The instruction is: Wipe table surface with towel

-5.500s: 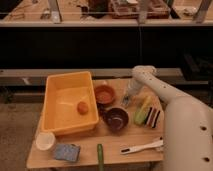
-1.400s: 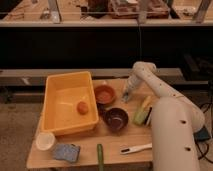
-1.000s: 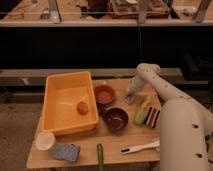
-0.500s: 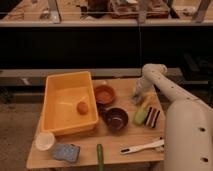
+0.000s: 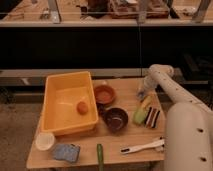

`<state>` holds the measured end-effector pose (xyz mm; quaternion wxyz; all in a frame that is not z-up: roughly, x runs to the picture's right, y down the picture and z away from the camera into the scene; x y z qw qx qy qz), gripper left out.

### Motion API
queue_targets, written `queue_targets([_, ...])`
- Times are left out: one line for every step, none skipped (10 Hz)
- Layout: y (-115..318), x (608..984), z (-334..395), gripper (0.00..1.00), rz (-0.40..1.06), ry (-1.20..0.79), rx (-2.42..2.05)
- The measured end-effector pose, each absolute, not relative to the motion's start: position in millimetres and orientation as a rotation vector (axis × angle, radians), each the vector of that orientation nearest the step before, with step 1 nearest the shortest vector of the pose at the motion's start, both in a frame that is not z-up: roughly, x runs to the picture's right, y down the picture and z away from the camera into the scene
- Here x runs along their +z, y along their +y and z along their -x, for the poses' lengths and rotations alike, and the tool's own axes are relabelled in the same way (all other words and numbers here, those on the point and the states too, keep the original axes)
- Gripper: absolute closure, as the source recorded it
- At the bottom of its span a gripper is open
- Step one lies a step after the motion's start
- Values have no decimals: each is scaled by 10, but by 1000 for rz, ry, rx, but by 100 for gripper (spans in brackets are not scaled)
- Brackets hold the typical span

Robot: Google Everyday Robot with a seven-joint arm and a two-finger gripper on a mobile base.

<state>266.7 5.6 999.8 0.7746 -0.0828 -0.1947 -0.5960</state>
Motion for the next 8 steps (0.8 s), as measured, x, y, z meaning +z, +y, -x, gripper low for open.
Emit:
queue_targets([15,10059,-2677,96,145,-420,-1301])
queue_targets([-14,10090,-2677,96,119,-421,-1309])
queue_targets([-42,10118,-2669,96,97,-423,-1325])
queue_targets([-99,10155,-2533,96,69,-434,-1352])
queue_targets([-126,10187,-2390,96,53,-445,-1378])
queue_targets([-143,10220,-2223,96,39,-459,-1405])
queue_targets([-151,10249,-2076,96,27,-472,-1427])
queue_targets([-151,10282,-1924,96,17,-491,-1450])
